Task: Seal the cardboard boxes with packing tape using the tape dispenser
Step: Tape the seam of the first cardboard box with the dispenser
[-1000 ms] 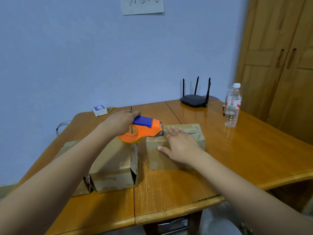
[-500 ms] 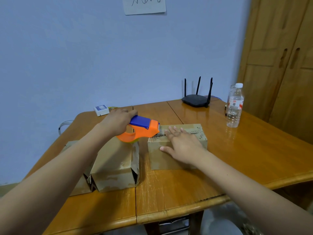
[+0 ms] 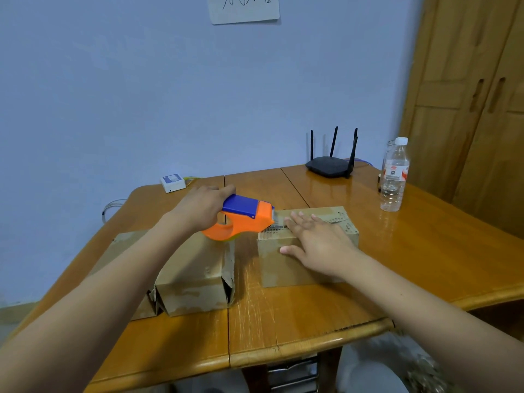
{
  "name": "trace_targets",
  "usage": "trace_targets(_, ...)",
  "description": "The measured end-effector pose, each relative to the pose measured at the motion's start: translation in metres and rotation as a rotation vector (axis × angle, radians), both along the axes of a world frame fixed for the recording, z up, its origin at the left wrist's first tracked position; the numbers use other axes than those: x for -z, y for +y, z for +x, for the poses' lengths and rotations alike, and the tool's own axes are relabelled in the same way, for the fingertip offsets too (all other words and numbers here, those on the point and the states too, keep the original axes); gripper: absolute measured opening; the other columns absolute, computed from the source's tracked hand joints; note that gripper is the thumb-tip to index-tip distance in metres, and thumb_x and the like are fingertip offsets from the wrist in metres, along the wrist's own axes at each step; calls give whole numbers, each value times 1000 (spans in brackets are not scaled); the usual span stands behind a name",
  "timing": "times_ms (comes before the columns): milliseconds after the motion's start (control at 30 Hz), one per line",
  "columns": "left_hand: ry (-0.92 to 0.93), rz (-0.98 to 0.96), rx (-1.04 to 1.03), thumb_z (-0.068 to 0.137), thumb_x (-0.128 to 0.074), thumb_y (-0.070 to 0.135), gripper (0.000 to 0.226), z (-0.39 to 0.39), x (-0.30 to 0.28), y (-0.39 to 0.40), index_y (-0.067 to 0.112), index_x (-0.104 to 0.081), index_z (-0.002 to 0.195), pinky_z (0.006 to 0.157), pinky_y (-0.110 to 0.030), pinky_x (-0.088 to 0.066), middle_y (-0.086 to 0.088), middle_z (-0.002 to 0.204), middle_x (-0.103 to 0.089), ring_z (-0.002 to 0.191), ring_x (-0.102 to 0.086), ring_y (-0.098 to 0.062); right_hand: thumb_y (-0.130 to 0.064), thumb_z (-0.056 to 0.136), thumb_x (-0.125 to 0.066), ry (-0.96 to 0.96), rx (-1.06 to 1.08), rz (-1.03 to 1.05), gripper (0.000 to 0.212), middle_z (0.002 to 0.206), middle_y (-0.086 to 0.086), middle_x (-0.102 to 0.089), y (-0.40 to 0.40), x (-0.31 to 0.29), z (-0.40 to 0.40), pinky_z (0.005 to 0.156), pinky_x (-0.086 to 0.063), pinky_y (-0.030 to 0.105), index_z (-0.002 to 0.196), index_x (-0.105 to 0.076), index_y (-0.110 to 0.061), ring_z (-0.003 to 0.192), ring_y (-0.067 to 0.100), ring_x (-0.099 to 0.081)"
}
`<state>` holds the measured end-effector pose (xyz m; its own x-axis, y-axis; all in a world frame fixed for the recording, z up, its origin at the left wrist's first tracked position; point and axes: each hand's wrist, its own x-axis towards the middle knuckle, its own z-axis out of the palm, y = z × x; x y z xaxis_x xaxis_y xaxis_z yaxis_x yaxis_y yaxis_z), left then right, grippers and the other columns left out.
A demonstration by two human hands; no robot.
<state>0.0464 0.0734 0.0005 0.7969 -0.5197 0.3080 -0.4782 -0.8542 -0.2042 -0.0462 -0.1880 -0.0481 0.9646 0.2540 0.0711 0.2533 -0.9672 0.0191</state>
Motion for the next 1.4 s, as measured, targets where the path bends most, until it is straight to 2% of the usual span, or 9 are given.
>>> trace_targets(267,60,-88,-108,83,-47,-5,40,-14,-3,8,25,-47,109,64,-32,-42,-3,93,-58,83,-53,-21,-69,98,-29,-18,29,-6,77,169,-5,-7,-20,1,-5,118,-29,45,162,-11,-28,155,24,-14)
trace_targets(433,51,-135,-106,89,-58,11,30,-29,2,10,26,-44,111,63,-31,-41,-3,94,-59,81,-55,-21,-72,97,-29,-34,-18,1,78,168,-7,-7,-31,4,-8,116,-32,45,161,-11,-32,154,23,-15)
trace_targets(533,48,-98,-108,91,-60,15,31,-35,-2,1,23,-44,116,67,-32,-40,-3,96,-58,85,-55,-22,-74,95,-29,-33,-32,1,79,168,-10,-6,-39,2,-9,115,-34,46,161,-10,-35,154,22,-17)
trace_targets(700,36,-58,-139,87,-52,3,35,-36,-3,-9,23,-45,115,67,-32,-35,-6,95,-59,85,-55,-24,-73,95,-30,-27,-23,-7,78,168,-12,-6,-49,-2,-9,114,-36,45,161,-9,-36,154,20,-15)
trace_targets(933,93,-21,-152,80,-74,19,47,-34,5,-32,27,-42,113,69,-35,-40,-1,92,-60,83,-56,-23,-73,95,-32,-23,-5,2,77,168,-13,-6,-77,-4,-14,114,-35,43,160,-8,-39,154,17,-14)
trace_targets(1067,54,4,-175,79,-70,10,47,-27,17,-46,29,-41,112,70,-34,-38,1,89,-58,82,-55,-21,-71,95,-38,-13,6,37,80,167,-11,-11,-87,-5,-16,113,-36,45,158,3,-45,154,21,-18)
trace_targets(1133,58,3,-185,80,-68,9,47,-26,21,-48,30,-39,110,73,-35,-40,1,89,-58,82,-56,-21,-72,95,-36,6,-4,19,75,167,-13,-8,-87,-4,-13,116,-33,47,158,-2,-48,154,23,-17)
trace_targets(1267,69,-14,-189,83,-63,8,43,-26,30,-45,30,-36,107,80,-37,-40,2,86,-57,78,-55,-21,-72,94,-37,55,5,18,74,168,-12,-8,-87,-6,-9,119,-29,49,158,-11,-45,154,24,-16)
trace_targets(1400,93,-26,-164,85,-66,12,41,-26,33,-46,29,-36,108,75,-35,-38,1,87,-57,78,-55,-19,-77,93,-32,32,18,10,84,167,-1,-19,-74,-16,-13,117,-30,44,161,-11,-33,151,25,-26)
